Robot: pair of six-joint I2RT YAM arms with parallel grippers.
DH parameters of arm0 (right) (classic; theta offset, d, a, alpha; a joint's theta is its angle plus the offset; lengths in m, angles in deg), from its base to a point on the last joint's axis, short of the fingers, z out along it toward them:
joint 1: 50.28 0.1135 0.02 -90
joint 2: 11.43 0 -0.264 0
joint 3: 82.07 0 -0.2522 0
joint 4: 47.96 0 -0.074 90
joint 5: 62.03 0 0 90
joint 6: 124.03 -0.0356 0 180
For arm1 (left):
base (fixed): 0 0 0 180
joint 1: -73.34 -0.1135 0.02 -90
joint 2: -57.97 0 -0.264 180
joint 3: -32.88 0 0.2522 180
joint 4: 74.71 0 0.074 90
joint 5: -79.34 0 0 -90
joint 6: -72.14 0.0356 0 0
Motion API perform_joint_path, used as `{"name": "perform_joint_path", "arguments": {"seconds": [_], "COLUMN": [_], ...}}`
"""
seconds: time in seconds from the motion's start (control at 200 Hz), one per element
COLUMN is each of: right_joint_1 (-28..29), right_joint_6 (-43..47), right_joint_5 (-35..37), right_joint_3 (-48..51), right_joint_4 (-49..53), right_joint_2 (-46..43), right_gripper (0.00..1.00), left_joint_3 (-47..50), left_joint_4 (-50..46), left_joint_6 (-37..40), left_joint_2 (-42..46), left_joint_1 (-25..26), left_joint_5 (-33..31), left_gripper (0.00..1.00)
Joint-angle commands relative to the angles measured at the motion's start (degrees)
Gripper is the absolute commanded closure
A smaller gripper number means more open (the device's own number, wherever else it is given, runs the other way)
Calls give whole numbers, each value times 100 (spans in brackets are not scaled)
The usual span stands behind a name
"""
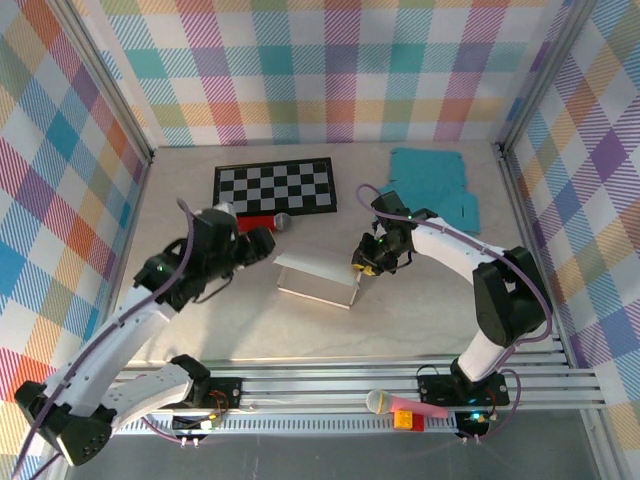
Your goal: Fold the paper box
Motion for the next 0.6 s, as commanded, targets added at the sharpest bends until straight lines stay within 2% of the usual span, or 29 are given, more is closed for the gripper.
{"name": "perform_joint_path", "arguments": {"seconds": [0.0,0.055,0.155,0.32,0.595], "right_joint_1": [43,47,45,45,49], "right_joint_6": [-15,-2,20,16,34], "right_joint_5": [57,76,110,110,95], "right_joint_3": [-155,-154,-111,-93,-173], "right_joint_4": [141,149,125,95,86], "right_joint_2": [69,64,65,98,199], "right_gripper": [76,76,76,75,75], "left_joint_3": [-362,-741,-1357,-1695,-1022], "left_joint_4": [-468,-357,-328,-59,360], "left_joint_6": [482,744,1072,1337,1331], "left_joint_2": [-1152,-1762,-2706,-3681,-3827], "left_joint_1": [-554,-596,-631,-640,-606], "left_joint_5": [948,1251,1387,1659,1829], "left_gripper": [31,35,41,52,57]}}
